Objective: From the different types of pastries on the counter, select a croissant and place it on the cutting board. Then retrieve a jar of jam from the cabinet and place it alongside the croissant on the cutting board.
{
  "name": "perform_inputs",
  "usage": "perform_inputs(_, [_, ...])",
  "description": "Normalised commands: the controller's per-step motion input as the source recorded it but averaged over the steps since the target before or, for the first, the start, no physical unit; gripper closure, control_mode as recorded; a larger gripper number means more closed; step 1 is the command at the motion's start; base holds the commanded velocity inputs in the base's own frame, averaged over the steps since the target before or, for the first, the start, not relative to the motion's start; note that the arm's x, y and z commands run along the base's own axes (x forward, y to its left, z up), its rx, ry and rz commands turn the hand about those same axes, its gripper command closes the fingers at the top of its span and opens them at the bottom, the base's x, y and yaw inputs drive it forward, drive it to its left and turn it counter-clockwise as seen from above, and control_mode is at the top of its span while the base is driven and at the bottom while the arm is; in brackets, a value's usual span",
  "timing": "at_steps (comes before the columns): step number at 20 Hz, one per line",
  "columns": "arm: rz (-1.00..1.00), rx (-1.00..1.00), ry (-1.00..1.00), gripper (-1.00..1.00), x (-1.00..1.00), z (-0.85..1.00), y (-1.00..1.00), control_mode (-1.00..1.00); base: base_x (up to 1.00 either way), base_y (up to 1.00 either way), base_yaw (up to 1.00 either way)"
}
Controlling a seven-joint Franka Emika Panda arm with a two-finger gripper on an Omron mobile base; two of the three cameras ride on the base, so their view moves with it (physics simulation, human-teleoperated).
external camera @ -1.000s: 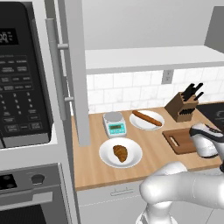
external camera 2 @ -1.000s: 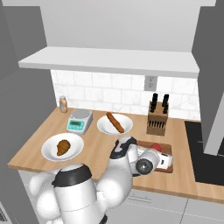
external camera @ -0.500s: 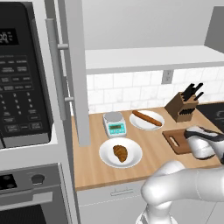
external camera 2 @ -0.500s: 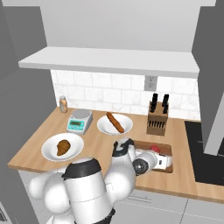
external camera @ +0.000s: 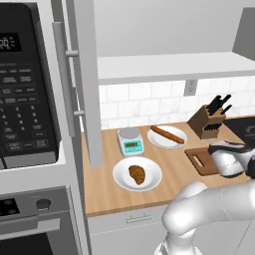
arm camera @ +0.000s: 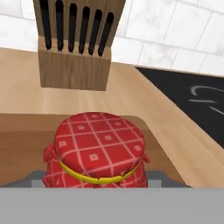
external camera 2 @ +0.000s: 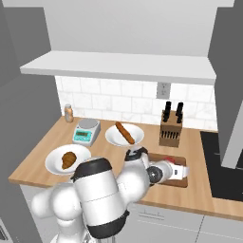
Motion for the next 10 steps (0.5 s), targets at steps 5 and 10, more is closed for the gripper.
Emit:
perform_inputs(5, [0.0,0.0,0.17,-1.0,0.0,-0.26,0.0,-1.0,0.0,0.0,0.0])
perform_inputs(10, [0.0,0.0,0.16,-1.0,-0.01,-0.29,0.0,-1.0,0.0,0.0,0.0])
